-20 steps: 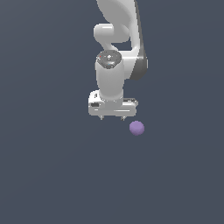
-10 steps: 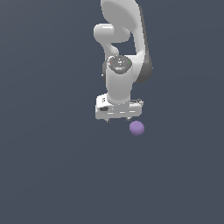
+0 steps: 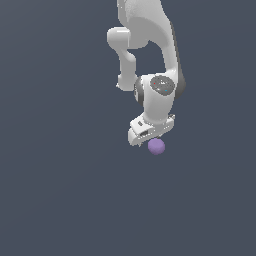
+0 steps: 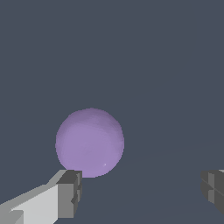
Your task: Pick up the object and move it to a goal position.
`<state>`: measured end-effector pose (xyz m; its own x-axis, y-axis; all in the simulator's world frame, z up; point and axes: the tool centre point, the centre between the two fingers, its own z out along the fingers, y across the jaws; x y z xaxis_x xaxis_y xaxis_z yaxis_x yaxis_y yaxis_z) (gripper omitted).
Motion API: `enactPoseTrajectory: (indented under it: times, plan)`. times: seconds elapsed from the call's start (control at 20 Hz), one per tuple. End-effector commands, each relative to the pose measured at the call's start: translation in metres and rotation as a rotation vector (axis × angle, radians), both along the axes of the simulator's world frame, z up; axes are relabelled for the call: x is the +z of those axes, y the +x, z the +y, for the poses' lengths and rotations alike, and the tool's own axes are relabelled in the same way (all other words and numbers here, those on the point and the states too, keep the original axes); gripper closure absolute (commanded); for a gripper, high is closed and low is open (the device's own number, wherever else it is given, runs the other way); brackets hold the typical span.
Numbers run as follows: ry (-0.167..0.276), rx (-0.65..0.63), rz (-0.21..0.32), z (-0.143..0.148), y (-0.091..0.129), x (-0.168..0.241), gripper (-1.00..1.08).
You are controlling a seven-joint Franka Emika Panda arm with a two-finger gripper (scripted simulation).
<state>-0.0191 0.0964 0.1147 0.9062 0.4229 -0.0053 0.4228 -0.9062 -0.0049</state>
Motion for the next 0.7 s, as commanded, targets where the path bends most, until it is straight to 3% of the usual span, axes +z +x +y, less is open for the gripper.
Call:
enactPoseTrajectory:
  times: [0.0, 0.35, 0.65]
  plan:
    - [-0.002, 0.084, -0.003, 0.016, -0.004, -0.009, -0.92]
    - [-0.002, 0.221, -0.007, 0.042, -0.011, -0.023, -0.92]
    - [-0.001, 0.235, -0.006, 0.045, -0.012, -0.025, -0.92]
